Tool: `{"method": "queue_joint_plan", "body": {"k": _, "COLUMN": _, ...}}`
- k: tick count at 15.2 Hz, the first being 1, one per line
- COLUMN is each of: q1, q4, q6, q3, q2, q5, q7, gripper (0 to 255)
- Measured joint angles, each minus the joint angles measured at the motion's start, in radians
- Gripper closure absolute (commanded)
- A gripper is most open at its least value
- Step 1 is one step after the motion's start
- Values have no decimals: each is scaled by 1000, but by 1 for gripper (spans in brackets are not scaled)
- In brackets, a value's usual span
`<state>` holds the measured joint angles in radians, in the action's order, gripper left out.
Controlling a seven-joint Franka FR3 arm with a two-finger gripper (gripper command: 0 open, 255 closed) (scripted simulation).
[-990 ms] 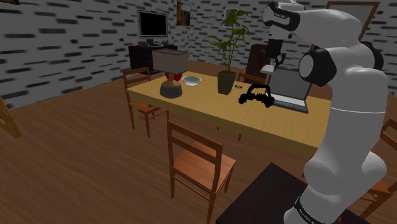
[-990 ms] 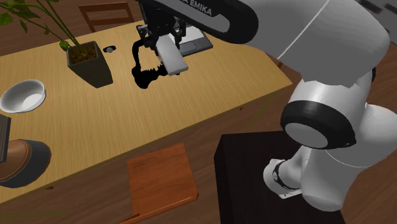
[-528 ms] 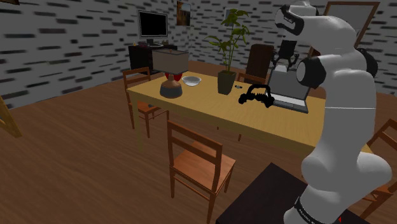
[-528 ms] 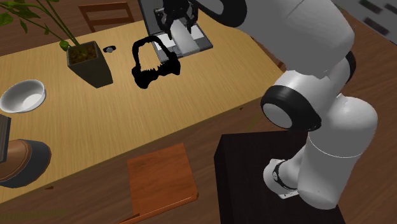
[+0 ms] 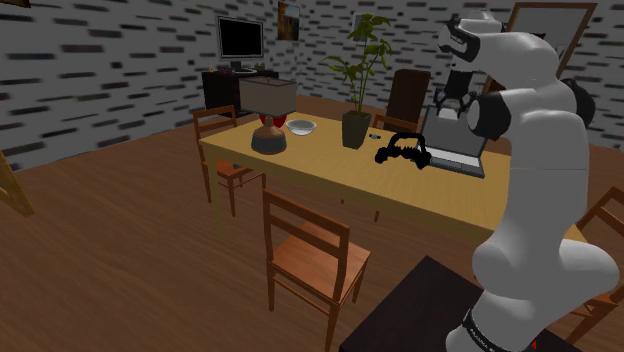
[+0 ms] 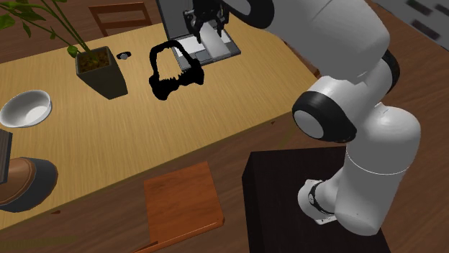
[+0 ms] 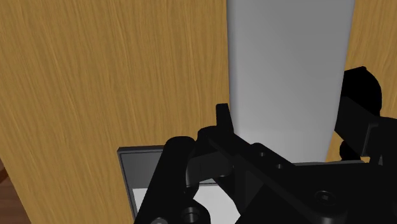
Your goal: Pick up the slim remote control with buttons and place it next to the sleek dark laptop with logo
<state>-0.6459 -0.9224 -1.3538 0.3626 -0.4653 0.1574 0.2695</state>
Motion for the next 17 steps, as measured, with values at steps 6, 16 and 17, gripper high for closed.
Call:
{"method": "queue_joint_plan", "body": {"k": 6, "q1": 35, "q4": -193, "q6": -125, "q3": 3, "q2": 68, "q5": -24, "q7": 0, "gripper": 255}}
{"method": "queue_joint_plan", "body": {"k": 16, "q1": 62, "q4": -398, "q6": -286, "q3": 2, "q2": 113, "q5": -40, "q7": 2, "gripper": 255}}
{"method": "queue_joint_plan", "body": {"k": 17, "q1": 64, "q4": -418, "q6": -302, "q3": 2, "q2": 117, "q5": -41, "q7": 2, "gripper": 255}}
